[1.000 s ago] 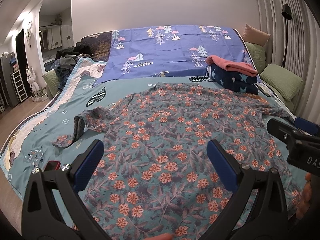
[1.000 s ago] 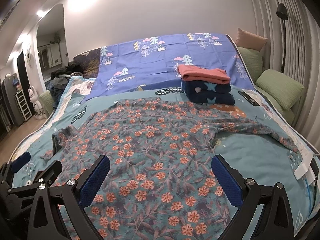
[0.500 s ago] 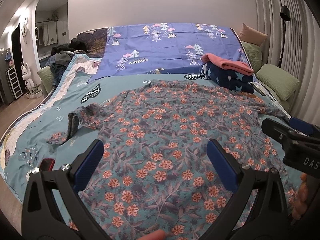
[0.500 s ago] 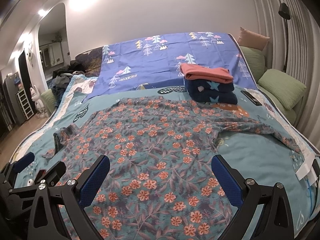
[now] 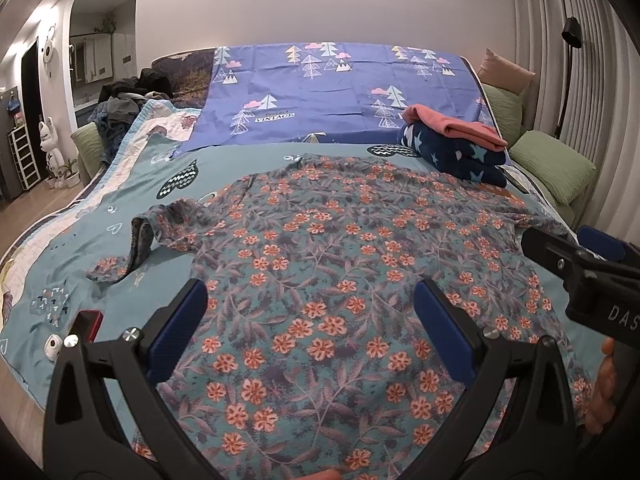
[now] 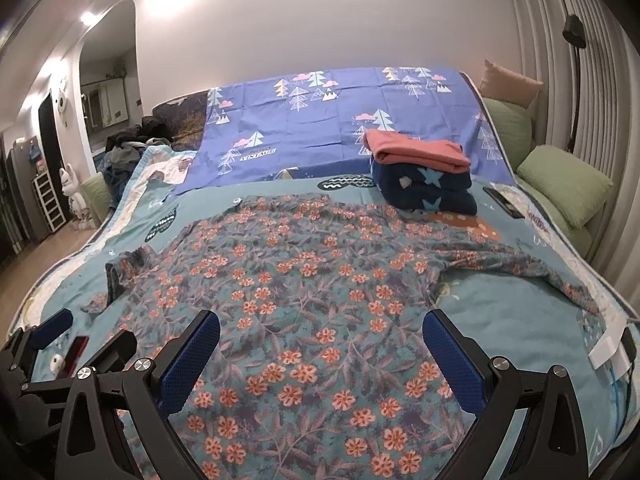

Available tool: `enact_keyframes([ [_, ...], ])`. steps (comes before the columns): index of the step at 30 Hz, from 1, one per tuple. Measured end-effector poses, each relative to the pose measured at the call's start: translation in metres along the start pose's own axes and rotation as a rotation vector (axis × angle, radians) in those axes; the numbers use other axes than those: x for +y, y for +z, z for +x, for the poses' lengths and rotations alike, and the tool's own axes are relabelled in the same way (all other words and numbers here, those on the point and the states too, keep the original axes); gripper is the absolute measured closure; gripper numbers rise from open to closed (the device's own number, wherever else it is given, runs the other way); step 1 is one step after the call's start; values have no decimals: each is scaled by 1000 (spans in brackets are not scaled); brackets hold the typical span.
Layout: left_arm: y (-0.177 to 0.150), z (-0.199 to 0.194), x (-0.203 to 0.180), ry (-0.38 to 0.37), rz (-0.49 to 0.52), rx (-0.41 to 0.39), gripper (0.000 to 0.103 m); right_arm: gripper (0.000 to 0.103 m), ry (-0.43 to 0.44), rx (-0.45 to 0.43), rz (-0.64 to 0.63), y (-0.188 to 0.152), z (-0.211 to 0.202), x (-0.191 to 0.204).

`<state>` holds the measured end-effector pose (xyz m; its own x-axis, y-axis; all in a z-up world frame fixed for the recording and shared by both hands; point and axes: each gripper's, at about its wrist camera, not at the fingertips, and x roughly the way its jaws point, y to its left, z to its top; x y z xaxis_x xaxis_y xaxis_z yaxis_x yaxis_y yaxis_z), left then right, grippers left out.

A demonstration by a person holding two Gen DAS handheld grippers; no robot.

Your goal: Fold small clothes

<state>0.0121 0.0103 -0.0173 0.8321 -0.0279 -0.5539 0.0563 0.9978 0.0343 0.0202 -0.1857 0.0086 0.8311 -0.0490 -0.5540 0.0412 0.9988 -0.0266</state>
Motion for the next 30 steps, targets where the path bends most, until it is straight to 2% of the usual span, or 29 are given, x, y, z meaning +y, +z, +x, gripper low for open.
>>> enact_keyframes([
  [6, 5, 5, 15, -4, -18, 26, 1, 0, 41, 5, -17, 12, 4, 11],
  [12, 8, 23, 48, -110, -107, 84, 1, 0, 152, 68, -7, 34, 20, 19],
  [15, 10, 35, 81, -94, -167, 97, 1, 0, 175, 70, -25, 49, 25, 24],
  [17, 14, 45, 108, -58, -209, 101, 3, 0, 169, 53, -47, 61, 27, 29],
  [19, 16, 59, 138, -15, -266, 113, 7, 0, 159, 48, -69, 73, 33, 35],
  [22, 20, 91, 187, 46, -360, 136, 21, 0, 158, 71, -75, 82, 49, 39],
  [26, 19, 145, 238, 23, -510, 212, 26, 0, 154, 122, -105, 82, 80, 48],
  [30, 5, 198, 280, -62, -763, 310, 26, 0, 146, 183, -142, 77, 112, 56],
])
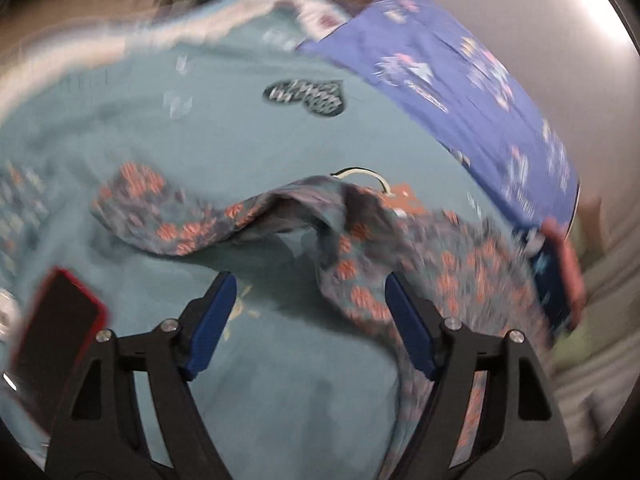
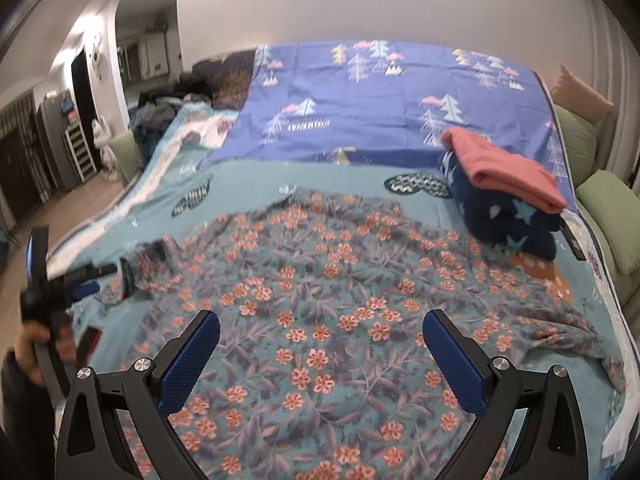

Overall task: Fold small clothes
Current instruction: 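Grasp the shirt sleeve cuff with the left gripper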

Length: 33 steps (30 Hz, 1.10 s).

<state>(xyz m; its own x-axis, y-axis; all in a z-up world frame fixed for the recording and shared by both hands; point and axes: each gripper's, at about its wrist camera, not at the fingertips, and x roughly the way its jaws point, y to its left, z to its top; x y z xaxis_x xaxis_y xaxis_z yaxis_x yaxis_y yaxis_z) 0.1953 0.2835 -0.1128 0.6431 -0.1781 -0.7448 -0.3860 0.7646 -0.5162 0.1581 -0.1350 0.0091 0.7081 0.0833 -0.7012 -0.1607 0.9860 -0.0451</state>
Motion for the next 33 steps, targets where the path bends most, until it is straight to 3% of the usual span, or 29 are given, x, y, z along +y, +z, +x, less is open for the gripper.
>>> enact_keyframes([
  [2, 5, 12, 11, -58, -122, 34, 28, 0, -9, 21, -5, 2, 15, -2],
  [4, 11, 23, 13, -108, -183, 48, 28, 0, -14, 37, 0, 3, 28, -6],
  [8, 25, 45, 21, -43, -268, 56, 28, 0, -2, 69, 16, 5, 50, -12],
  [12, 14, 60, 54, -107, -500, 144, 28, 0, 10, 76, 1, 2, 59, -12],
  [16, 13, 65, 70, -32, -520, 132, 28, 0, -5, 76, -7, -1, 65, -16],
  [20, 11, 67, 87, -69, -625, 121, 28, 0, 11, 95, 17, -5, 68, -23],
  [23, 16, 64, 85, -50, -573, 94, 29, 0, 5, 91, 10, -8, 66, -26],
  [24, 19, 66, 84, -50, -559, 85, 33, 0, -1, 89, 8, -9, 66, -27],
  [26, 26, 70, 82, -68, -525, 75, 69, 0, -5, 92, 13, -10, 66, -28],
  [28, 31, 72, 77, -92, -508, 72, 86, 0, 3, 94, 28, -10, 65, -30],
  [33, 41, 52, 56, -42, -420, 16, 87, 0, 8, 79, 31, -14, 56, -32],
])
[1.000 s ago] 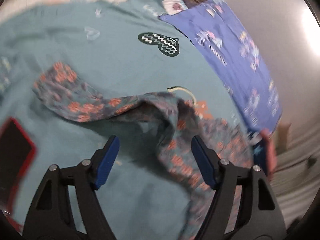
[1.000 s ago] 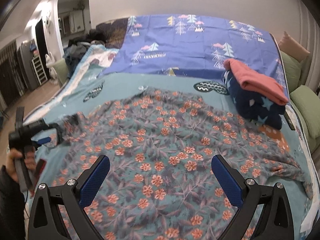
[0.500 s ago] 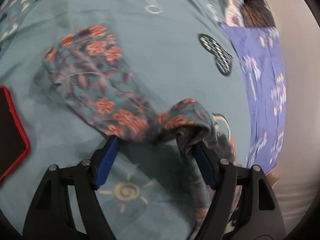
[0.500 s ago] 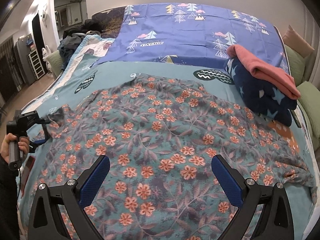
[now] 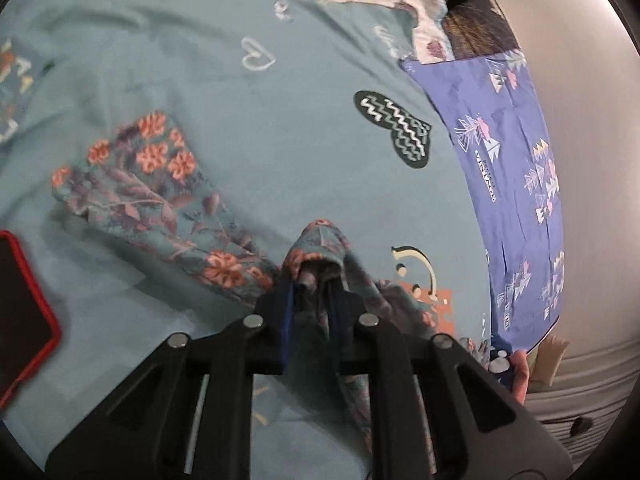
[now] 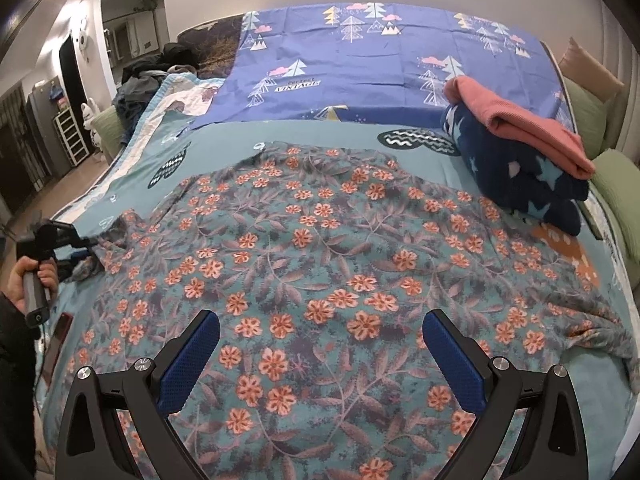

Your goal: Fold small clothes

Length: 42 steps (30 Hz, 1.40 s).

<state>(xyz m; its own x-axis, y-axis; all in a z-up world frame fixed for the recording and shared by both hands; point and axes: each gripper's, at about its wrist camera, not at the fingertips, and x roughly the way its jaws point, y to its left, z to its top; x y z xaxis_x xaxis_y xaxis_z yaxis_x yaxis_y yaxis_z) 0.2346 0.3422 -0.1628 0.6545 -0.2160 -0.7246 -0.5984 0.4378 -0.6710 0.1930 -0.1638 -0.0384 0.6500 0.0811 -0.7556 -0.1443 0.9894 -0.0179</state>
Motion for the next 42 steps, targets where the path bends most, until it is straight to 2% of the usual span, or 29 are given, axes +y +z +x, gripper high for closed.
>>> enact_keyframes([
  [6, 0, -34, -15, -3, 109, -78, 87, 0, -2, 11, 17, -5, 0, -8],
  [10, -4, -58, -66, -9, 256, -194, 87, 0, 7, 1, 30, -4, -3, -10],
  [13, -38, -77, -140, -12, 507, -332, 87, 0, 8, -15, 35, -5, -10, -11],
  [15, -83, -84, -186, -23, 731, -418, 87, 0, -2, -25, 39, -6, -14, -14],
  [17, -151, -79, -226, -27, 1020, -480, 87, 0, -22, -27, 50, -9, -17, -20],
  [20, -250, -54, -245, -14, 1411, -464, 82, 0, -58, -18, 92, -16, -20, -36],
  [21, -289, -39, -241, 0, 1558, -441, 81, 0, -74, -14, 115, -18, -21, -44],
  [23, -348, -13, -221, 20, 1785, -375, 79, 0, -100, 0, 159, -23, -23, -60],
  [26, -389, 3, -196, 49, 1938, -302, 76, 0, -113, 13, 211, -27, -28, -81],
  [28, -392, -2, -193, 52, 1948, -253, 66, 0, -125, 13, 211, -28, -32, -89],
  [31, -382, -32, -187, -20, 1891, -217, 47, 0, -120, -10, 162, -21, -35, -86],
  [32, -375, -43, -184, -38, 1860, -214, 40, 0, -112, -21, 138, -19, -36, -82],
  [34, -354, -62, -180, -46, 1773, -220, 35, 0, -84, -55, 46, -11, -36, -63],
  [37, -311, -71, -165, 50, 1603, -260, 35, 2, -43, -104, -126, 1, -34, -25],
  [39, -275, -69, -153, 142, 1456, -288, 35, 10, 1, -138, -292, 9, -31, 11],
  [42, -237, -61, -135, 174, 1259, -247, 35, 13, 69, -124, -489, 18, -16, 63],
])
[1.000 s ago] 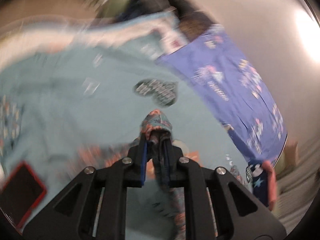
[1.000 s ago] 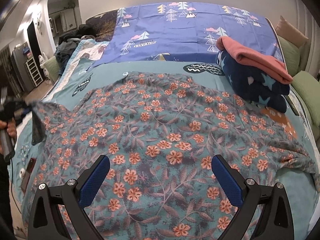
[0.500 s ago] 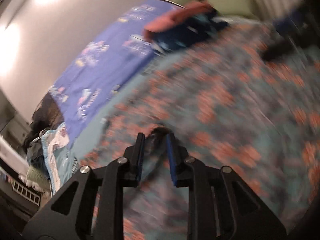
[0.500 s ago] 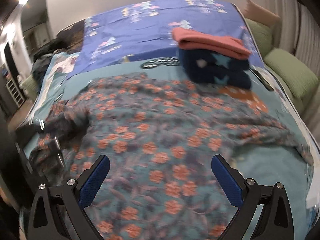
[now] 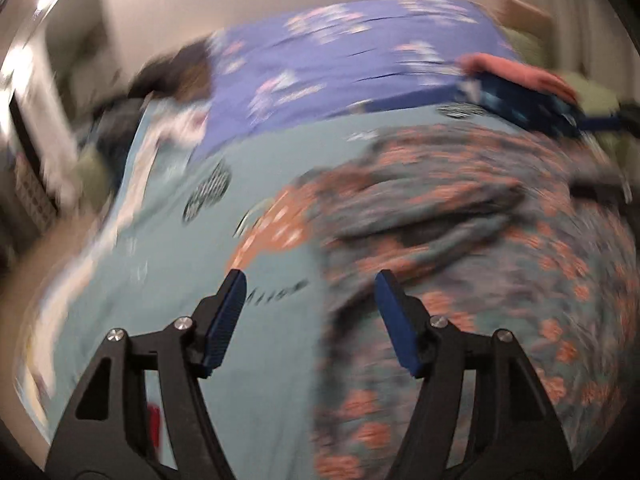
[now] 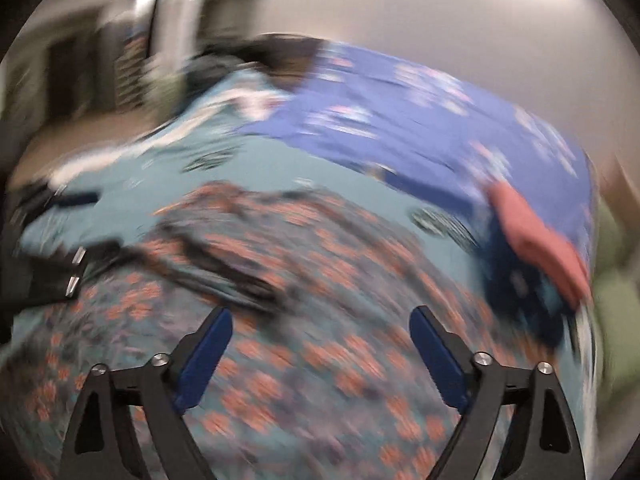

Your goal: Fold small clothes

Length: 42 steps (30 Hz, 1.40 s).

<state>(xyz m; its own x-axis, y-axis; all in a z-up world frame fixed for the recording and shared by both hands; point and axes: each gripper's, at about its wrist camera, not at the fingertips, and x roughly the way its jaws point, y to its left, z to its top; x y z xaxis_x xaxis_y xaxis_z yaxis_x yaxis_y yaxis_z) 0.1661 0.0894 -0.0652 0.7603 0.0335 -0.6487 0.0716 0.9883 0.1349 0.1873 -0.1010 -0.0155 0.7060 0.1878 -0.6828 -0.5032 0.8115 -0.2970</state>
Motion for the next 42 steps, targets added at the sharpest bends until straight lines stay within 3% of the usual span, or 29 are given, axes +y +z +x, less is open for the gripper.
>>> enact_keyframes([
  [3, -6, 13, 8, -28, -60, 38, 35, 13, 94, 45, -88, 25, 32, 28],
  [5, -8, 18, 0, -50, -56, 47, 35, 14, 110, 70, -119, 39, 53, 43],
  [11, -4, 27, 0, -99, -12, 50, 35, 33, 140, 136, -158, 59, 112, 74],
  [13, -5, 27, 12, -109, -11, 59, 35, 56, 124, 163, -147, 60, 125, 75],
  [14, -5, 29, 11, -114, -9, 63, 35, 88, 119, 179, -128, 60, 129, 72],
  [15, -6, 30, 10, -117, -6, 67, 35, 98, 121, 196, -83, 60, 131, 63],
  [17, -7, 32, 10, -115, -1, 72, 35, 99, 172, 182, 44, 60, 124, 37],
  [20, -10, 34, 13, -116, -10, 77, 35, 99, 134, 104, 273, 50, 87, -24],
  [22, -11, 34, 16, -120, -20, 78, 35, 98, 109, 47, 470, 29, 56, -75],
  [25, -13, 35, 19, -113, -38, 86, 35, 95, 65, 20, 799, -32, 15, -149],
  [26, -13, 36, 20, -106, -45, 91, 35, 83, 49, 44, 888, -56, 8, -167],
  [27, -14, 36, 21, -102, -52, 95, 35, 64, 49, 90, 962, -81, 5, -181],
  [29, -15, 36, 23, -87, -69, 101, 35, 61, 27, 170, 1075, -129, 1, -195],
  [31, -16, 35, 26, -75, -79, 103, 35, 61, 26, 219, 1124, -160, -2, -198],
  [34, -18, 31, 29, -74, -93, 108, 35, 61, 102, 203, 1168, -180, -8, -198],
  [42, -12, 22, 26, -88, -95, 111, 35, 51, 143, 149, 1091, -161, 1, -202],
])
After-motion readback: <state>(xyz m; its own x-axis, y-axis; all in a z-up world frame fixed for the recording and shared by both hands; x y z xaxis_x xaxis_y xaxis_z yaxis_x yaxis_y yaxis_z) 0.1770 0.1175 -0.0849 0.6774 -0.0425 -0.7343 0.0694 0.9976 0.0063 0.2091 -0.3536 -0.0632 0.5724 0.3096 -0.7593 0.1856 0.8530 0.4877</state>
